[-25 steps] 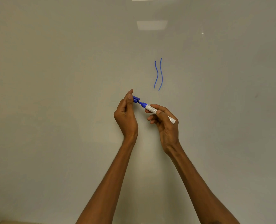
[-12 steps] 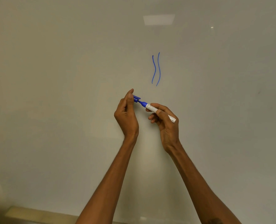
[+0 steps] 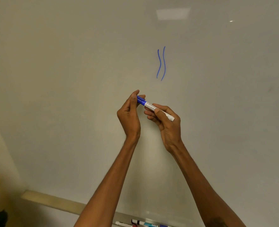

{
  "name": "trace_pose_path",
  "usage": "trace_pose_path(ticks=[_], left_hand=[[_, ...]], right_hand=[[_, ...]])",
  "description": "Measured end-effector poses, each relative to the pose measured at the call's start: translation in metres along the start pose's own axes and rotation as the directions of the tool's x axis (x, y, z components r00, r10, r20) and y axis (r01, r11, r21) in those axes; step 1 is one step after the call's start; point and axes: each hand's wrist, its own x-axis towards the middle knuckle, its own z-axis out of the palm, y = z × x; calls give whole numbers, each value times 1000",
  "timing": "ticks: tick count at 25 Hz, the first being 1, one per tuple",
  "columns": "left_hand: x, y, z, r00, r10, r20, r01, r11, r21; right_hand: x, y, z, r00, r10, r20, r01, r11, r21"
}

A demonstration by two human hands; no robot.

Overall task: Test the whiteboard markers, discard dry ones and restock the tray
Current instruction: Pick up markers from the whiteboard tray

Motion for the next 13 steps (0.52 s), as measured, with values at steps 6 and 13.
trace_pose_path(ticks=[6, 13], left_hand=[[2, 10, -20, 998, -7, -66, 3, 999, -54], [24, 22, -66, 998, 35, -50, -37, 998, -46]], right_hand=[[-9, 10, 29, 998, 56, 32, -60, 990, 130], [-16, 44, 87, 992, 121, 32, -125, 940, 318]])
